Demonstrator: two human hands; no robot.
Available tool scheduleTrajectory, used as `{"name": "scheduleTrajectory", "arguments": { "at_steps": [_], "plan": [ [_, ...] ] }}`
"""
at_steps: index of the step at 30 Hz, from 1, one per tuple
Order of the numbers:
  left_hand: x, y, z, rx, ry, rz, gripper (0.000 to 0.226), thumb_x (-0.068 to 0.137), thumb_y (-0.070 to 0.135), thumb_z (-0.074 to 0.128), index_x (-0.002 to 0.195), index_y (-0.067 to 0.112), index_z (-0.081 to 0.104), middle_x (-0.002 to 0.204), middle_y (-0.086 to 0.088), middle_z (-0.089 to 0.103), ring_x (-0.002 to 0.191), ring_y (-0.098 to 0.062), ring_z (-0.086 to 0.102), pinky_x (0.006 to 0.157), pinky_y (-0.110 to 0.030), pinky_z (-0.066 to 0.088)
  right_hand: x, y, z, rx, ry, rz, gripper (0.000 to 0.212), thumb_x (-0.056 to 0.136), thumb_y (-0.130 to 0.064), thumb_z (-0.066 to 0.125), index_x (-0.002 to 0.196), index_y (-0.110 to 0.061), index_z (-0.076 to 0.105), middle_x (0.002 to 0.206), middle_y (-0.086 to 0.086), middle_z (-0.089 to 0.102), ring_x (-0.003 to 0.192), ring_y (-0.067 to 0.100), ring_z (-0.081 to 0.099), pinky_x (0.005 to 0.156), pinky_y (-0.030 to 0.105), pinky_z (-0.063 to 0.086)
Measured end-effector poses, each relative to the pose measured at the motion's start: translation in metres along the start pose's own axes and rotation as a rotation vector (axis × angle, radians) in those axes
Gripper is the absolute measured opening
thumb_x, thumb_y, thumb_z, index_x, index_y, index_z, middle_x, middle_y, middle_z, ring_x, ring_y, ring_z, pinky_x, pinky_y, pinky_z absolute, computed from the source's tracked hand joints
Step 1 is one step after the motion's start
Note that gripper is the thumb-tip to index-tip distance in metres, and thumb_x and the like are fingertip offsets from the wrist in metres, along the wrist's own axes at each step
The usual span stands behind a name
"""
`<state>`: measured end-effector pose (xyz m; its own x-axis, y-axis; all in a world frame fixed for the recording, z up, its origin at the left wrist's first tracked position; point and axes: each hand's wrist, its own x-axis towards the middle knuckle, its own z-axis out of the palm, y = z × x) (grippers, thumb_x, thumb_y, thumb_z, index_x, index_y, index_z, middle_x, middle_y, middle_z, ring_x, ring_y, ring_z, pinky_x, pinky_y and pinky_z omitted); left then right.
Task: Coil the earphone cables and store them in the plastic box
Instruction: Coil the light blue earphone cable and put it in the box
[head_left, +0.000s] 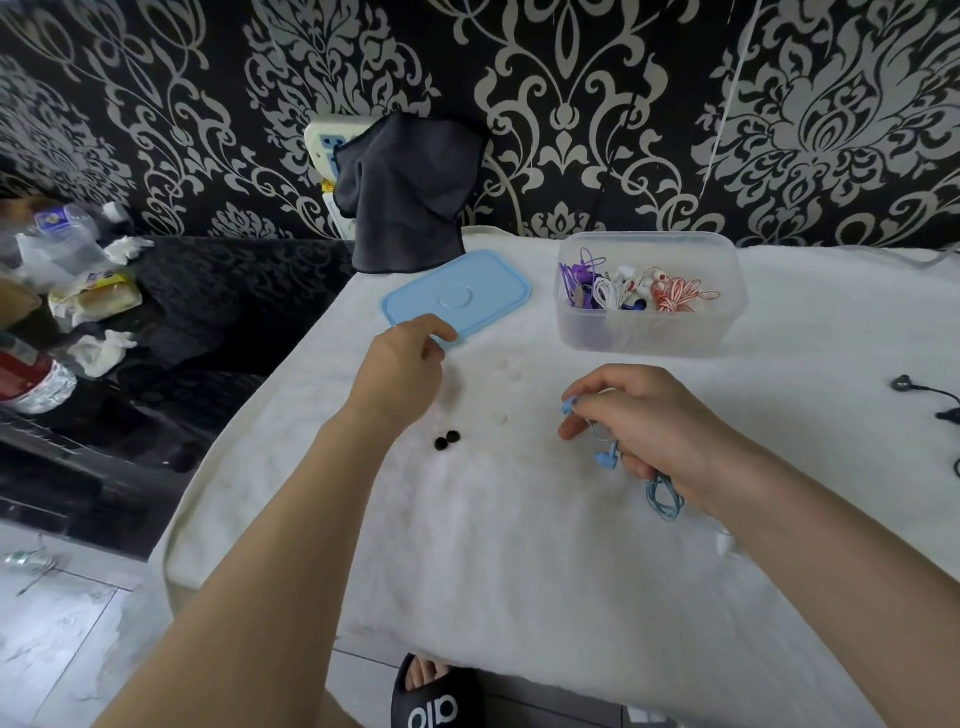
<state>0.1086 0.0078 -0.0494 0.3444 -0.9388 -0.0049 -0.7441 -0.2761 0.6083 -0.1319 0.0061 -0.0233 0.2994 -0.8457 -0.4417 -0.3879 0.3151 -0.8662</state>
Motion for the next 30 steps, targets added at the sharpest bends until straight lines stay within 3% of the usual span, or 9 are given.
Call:
{"name": "scheduleTrajectory", "arguments": {
  "at_steps": [3, 7, 9, 14, 17, 20, 24, 27, 30],
  "plan": [
    [0.004, 0.002, 0.000, 0.024, -0.043, 0.045, 0.040, 0.101, 0.004, 0.040, 0.118, 0.024, 0.071, 0.112, -0.002, 0.065, 0.067, -0.008, 0.050, 0.055, -0.017, 0.039, 0.002, 0.000, 0.002, 0.024, 0.014, 0.000, 0.012, 0.095, -0.010, 0.057, 0.099, -0.008, 0.068, 0.091, 0.007, 0.076, 0.027, 0.006, 0.037, 0.040, 0.016, 0.021],
    [0.006, 0.008, 0.014, 0.099, -0.141, 0.213, 0.026, 0.100, 0.018, 0.056, 0.114, 0.029, 0.074, 0.110, 0.004, 0.062, 0.096, -0.012, 0.058, 0.082, -0.022, 0.045, 0.006, 0.000, 0.011, 0.006, 0.031, -0.035, 0.012, 0.095, -0.013, 0.057, 0.097, -0.012, 0.069, 0.089, 0.004, 0.076, 0.027, 0.006, 0.036, 0.041, 0.018, 0.023],
    [0.009, 0.011, 0.019, 0.124, -0.151, 0.242, 0.020, 0.097, 0.020, 0.062, 0.111, 0.027, 0.075, 0.106, 0.004, 0.063, 0.098, -0.014, 0.059, 0.087, -0.028, 0.049, 0.006, 0.000, 0.013, 0.008, 0.027, -0.044, 0.013, 0.095, -0.014, 0.057, 0.096, -0.014, 0.070, 0.087, 0.003, 0.076, 0.028, 0.005, 0.035, 0.041, 0.019, 0.024],
    [0.014, 0.013, 0.024, 0.166, -0.133, 0.226, 0.014, 0.092, 0.011, 0.062, 0.091, 0.024, 0.068, 0.098, 0.005, 0.066, 0.076, -0.007, 0.051, 0.073, -0.023, 0.044, 0.005, -0.001, 0.011, 0.015, 0.017, -0.041, 0.012, 0.095, -0.014, 0.058, 0.096, -0.014, 0.070, 0.088, 0.003, 0.075, 0.028, 0.005, 0.037, 0.042, 0.020, 0.025],
    [0.011, 0.015, 0.020, 0.074, -0.145, 0.190, 0.013, 0.093, 0.011, 0.062, 0.089, 0.023, 0.065, 0.091, 0.011, 0.063, 0.070, -0.001, 0.051, 0.063, -0.010, 0.036, 0.005, -0.002, 0.008, 0.021, 0.025, -0.052, 0.012, 0.095, -0.014, 0.058, 0.095, -0.014, 0.070, 0.086, 0.003, 0.075, 0.028, 0.005, 0.036, 0.041, 0.019, 0.024],
    [0.005, 0.014, 0.011, -0.006, -0.144, 0.151, 0.012, 0.094, 0.010, 0.062, 0.090, 0.021, 0.065, 0.091, 0.014, 0.063, 0.064, -0.001, 0.052, 0.060, -0.003, 0.038, 0.006, -0.003, 0.006, 0.052, 0.039, -0.057, 0.012, 0.095, -0.013, 0.059, 0.094, -0.014, 0.071, 0.083, 0.003, 0.075, 0.030, 0.006, 0.033, 0.037, 0.020, 0.024],
    [-0.011, 0.023, 0.000, -0.245, -0.261, 0.062, 0.011, 0.096, 0.013, 0.064, 0.088, 0.021, 0.067, 0.098, 0.008, 0.074, 0.059, 0.004, 0.053, 0.059, -0.009, 0.040, 0.006, -0.006, 0.005, 0.156, 0.028, -0.047, 0.012, 0.095, -0.014, 0.060, 0.097, -0.013, 0.071, 0.079, 0.003, 0.074, 0.037, 0.011, 0.030, 0.038, 0.023, 0.025],
    [-0.028, 0.032, -0.010, -0.472, -0.428, -0.040, 0.010, 0.099, 0.011, 0.059, 0.095, 0.013, 0.067, 0.101, -0.003, 0.076, 0.061, -0.007, 0.048, 0.058, -0.020, 0.042, 0.005, -0.008, 0.006, 0.259, -0.002, -0.027, 0.011, 0.094, -0.014, 0.062, 0.098, -0.011, 0.072, 0.079, 0.005, 0.075, 0.038, 0.010, 0.026, 0.038, 0.023, 0.024],
    [-0.038, 0.033, -0.016, -0.540, -0.513, -0.054, 0.014, 0.104, 0.015, 0.056, 0.096, 0.008, 0.065, 0.083, 0.005, 0.069, 0.059, -0.009, 0.040, 0.056, -0.022, 0.037, 0.004, -0.006, 0.009, 0.270, -0.022, -0.018, 0.011, 0.093, -0.014, 0.063, 0.097, -0.011, 0.072, 0.076, 0.004, 0.075, 0.039, 0.010, 0.026, 0.038, 0.022, 0.024]
  ]
}}
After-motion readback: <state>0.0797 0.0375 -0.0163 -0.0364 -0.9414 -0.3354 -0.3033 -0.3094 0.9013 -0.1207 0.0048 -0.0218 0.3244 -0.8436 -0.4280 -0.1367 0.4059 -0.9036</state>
